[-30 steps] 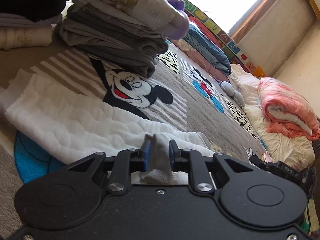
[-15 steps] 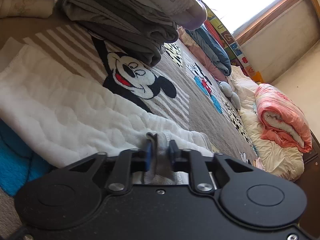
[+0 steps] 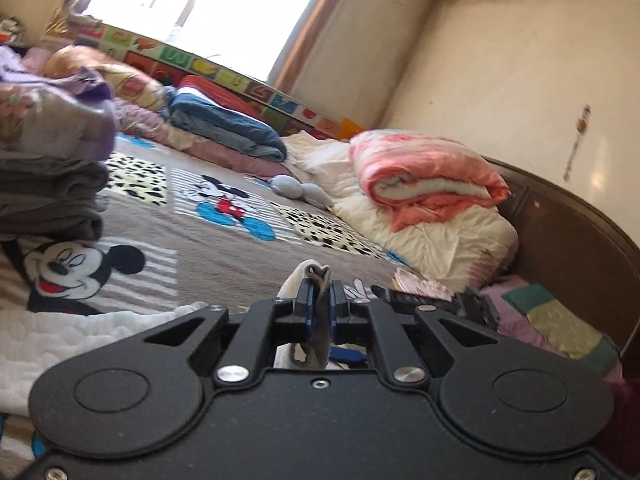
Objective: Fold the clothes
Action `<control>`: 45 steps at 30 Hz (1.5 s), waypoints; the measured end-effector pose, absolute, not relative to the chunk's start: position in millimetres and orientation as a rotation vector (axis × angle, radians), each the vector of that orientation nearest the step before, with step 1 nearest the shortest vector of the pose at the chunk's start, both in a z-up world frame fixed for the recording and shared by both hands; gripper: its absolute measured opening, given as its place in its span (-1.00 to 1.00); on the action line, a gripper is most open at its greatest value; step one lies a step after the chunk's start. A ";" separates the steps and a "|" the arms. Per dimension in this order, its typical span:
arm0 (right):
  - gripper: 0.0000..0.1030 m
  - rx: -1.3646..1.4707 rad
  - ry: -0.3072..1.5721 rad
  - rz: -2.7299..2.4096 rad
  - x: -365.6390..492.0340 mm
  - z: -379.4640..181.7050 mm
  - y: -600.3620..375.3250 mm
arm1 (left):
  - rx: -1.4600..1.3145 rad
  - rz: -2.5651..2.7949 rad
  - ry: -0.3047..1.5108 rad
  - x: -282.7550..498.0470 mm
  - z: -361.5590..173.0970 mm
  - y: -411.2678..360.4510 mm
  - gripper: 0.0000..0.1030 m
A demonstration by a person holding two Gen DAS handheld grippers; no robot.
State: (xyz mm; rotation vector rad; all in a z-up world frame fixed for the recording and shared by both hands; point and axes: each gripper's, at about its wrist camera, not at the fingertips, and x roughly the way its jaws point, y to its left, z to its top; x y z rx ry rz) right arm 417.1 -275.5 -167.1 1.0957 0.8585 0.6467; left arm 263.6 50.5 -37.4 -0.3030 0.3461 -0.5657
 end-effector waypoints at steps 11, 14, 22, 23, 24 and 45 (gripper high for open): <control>0.18 1.268 0.844 0.593 425.0 -176.4 -279.4 | 0.190 -0.831 0.309 222.0 -70.2 -52.8 -0.93; 0.18 1.208 0.866 0.588 430.8 -170.5 -276.5 | 0.265 -0.877 0.322 220.1 -83.0 -56.7 -0.94; -0.03 0.976 0.923 0.594 441.5 -157.0 -263.7 | 0.354 -0.989 0.362 216.8 -94.0 -51.2 -0.94; -0.06 0.945 0.930 0.595 442.8 -155.6 -262.6 | 0.364 -0.997 0.369 216.1 -95.2 -52.0 -0.94; -0.07 0.919 0.936 0.597 443.8 -154.5 -261.9 | 0.371 -1.003 0.371 214.9 -96.2 -52.8 -0.94; -0.58 0.805 0.951 0.595 443.4 -160.9 -261.9 | 0.402 -0.993 0.393 215.4 -89.1 -52.5 -0.14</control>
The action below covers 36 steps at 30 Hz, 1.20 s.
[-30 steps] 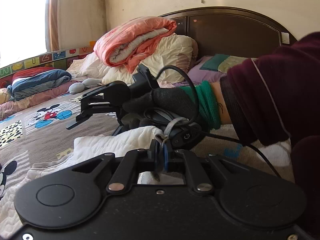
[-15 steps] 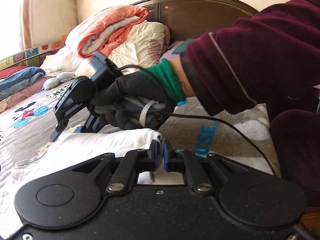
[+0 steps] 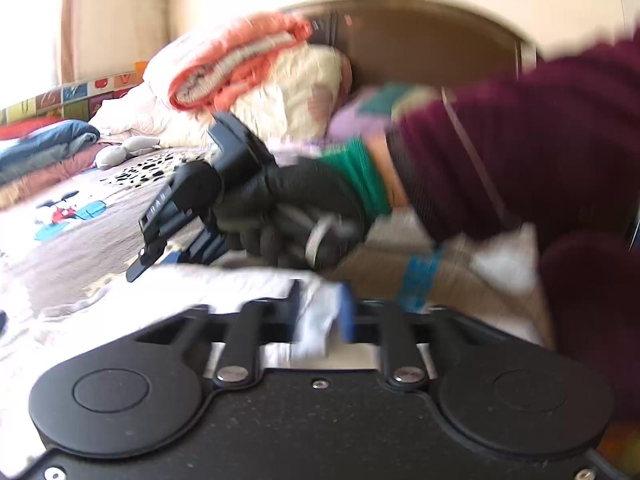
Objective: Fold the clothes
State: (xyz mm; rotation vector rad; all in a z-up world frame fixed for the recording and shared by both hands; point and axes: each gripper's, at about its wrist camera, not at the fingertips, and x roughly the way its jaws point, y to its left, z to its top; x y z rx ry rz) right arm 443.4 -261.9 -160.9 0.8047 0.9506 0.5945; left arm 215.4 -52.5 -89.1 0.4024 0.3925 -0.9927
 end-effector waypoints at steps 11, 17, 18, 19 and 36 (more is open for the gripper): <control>-0.58 0.829 0.946 0.585 443.1 -161.4 -265.7 | 0.696 -0.966 0.394 209.1 -114.8 -77.0 -0.98; -0.58 0.863 0.929 0.589 441.3 -166.5 -268.3 | 0.592 -0.988 0.409 214.5 -103.6 -57.7 -1.00; -0.58 0.872 0.925 0.589 440.5 -167.2 -269.1 | 0.560 -0.978 0.395 215.3 -99.2 -54.0 -0.99; -0.57 0.877 0.920 0.589 439.5 -167.2 -269.3 | 0.534 -0.970 0.381 215.9 -95.5 -51.6 -0.95; -0.26 0.699 0.902 0.632 435.4 -137.9 -255.1 | 0.757 -0.871 0.341 205.5 -117.5 -86.4 -0.88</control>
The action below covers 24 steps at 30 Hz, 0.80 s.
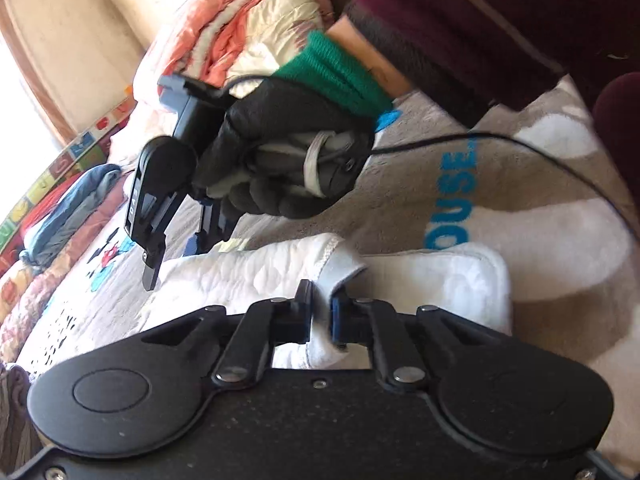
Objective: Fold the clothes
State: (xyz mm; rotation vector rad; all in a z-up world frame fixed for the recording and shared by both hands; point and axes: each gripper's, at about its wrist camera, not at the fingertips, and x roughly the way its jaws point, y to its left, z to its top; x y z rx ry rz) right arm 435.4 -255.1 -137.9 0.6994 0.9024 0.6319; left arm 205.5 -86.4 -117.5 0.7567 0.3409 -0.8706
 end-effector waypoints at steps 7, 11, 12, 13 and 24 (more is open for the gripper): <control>-0.44 0.767 0.915 0.592 440.8 -155.7 -257.1 | 0.738 -0.922 0.386 206.2 -119.8 -78.0 -0.89; -0.55 0.753 0.904 0.578 437.9 -156.4 -256.7 | 0.704 -0.914 0.399 208.3 -118.9 -79.1 -0.89; -0.55 0.742 0.893 0.578 435.8 -153.3 -256.6 | 0.696 -0.907 0.399 208.9 -117.8 -78.0 -0.89; -0.52 0.731 0.883 0.579 433.6 -149.8 -256.6 | 0.673 -0.903 0.403 210.2 -116.3 -76.5 -0.89; -0.34 0.551 0.689 0.537 346.8 -102.7 -286.3 | 0.577 -0.915 0.388 215.3 -107.2 -76.7 -0.86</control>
